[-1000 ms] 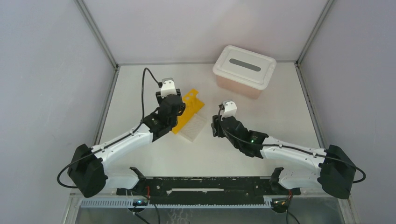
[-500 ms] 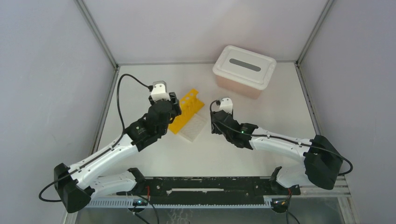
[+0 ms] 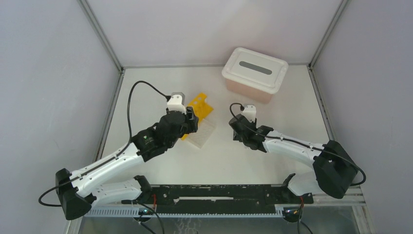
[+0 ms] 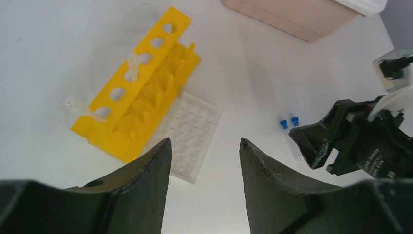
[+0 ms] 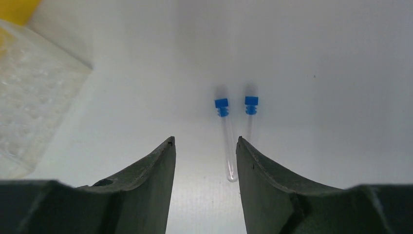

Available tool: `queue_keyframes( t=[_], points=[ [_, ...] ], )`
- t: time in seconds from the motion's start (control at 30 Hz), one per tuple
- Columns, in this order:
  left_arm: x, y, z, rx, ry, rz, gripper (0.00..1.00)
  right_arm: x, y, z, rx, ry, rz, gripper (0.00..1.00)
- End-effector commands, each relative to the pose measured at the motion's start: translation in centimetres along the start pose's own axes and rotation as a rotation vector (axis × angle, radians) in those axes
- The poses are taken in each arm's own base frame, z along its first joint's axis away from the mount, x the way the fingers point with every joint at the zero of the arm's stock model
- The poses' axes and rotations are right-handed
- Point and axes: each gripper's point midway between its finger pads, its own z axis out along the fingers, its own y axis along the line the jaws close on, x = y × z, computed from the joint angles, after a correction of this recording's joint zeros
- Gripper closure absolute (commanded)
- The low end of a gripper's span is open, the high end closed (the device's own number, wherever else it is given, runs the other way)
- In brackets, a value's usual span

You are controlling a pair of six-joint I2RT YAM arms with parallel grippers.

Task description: Organize the chemistry lab equipment

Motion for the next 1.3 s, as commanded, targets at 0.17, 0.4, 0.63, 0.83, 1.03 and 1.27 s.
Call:
queue_keyframes(
  t=[0.17, 0.4, 0.63, 0.83, 1.03, 1.27],
  points=[
    [-1.4, -2.6, -1.6, 0.102, -0.011, -0.068, 0.42, 3.0, -1.6, 1.3, 0.051, 0.106, 0.032, 0.46],
    [-2.2, -2.6, -2.3, 0.116, -0.032, -0.082, 0.43, 3.8, -1.6, 2.2, 0.050, 0.142, 0.033, 0.48],
    [-2.1, -2.5, -2.4, 0.114, -0.036, -0.084, 0.43, 4.3, -1.2, 2.9, 0.040, 0.160, 0.030, 0.51],
    [-2.1, -2.6, -2.3, 0.114, -0.032, -0.084, 0.42, 4.7, -1.2, 3.2, 0.043, 0.171, 0.026, 0.52],
    [-2.2, -2.6, -2.3, 0.112, -0.035, -0.083, 0.43, 5.1, -1.2, 3.3, 0.045, 0.181, 0.026, 0.55],
    [-2.2, -2.2, -2.6, 0.104, -0.040, -0.085, 0.42, 6.2, -1.2, 3.2, 0.041, 0.200, 0.037, 0.59]
  ],
)
